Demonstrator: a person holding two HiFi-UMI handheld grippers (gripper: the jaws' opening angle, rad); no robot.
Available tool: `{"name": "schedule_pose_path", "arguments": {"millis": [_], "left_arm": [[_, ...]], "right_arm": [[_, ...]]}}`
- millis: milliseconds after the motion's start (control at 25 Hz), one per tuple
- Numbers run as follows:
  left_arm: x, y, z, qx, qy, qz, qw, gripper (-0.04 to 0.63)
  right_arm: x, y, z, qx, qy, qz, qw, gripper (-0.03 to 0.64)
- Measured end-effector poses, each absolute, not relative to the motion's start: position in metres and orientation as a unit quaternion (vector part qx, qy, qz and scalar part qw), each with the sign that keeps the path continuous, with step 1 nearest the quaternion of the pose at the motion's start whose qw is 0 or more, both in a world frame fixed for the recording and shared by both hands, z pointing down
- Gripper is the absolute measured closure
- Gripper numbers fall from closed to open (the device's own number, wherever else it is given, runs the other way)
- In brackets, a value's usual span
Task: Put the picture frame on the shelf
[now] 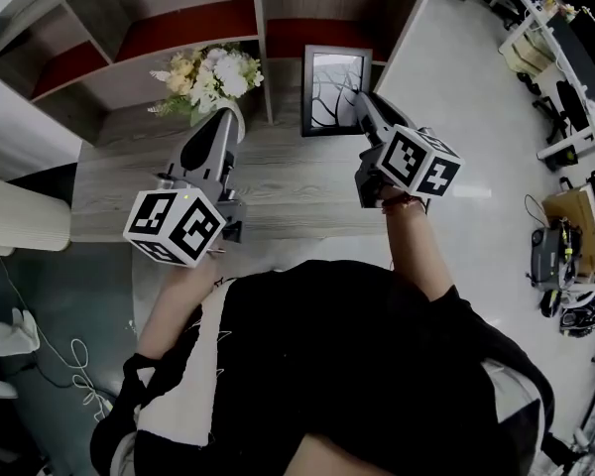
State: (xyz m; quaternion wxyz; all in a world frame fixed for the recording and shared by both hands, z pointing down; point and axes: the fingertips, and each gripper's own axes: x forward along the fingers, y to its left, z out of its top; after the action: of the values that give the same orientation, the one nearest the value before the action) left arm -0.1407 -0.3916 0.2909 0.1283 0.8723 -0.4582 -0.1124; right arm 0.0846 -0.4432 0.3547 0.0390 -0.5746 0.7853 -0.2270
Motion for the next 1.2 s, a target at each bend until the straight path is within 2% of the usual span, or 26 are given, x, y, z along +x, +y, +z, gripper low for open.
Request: {"name": "schedule_pose_path", "arguments": {"millis": [320, 1200], "left_arm": [[-0.184, -0.414, 0.307, 0.86, -0.478, -0.117, 0.133, 0.584], [-0.218, -0.42, 0.277, 0.801, -0.574, -0.134, 0.101, 0.584]], "right_arm": [[0.091, -0.471, 0.381, -0.604, 0.76, -0.236, 0.038, 0.54], [0.083, -0.568, 0.361, -0.566, 0.785, -0.252, 0.0, 0.54]]}}
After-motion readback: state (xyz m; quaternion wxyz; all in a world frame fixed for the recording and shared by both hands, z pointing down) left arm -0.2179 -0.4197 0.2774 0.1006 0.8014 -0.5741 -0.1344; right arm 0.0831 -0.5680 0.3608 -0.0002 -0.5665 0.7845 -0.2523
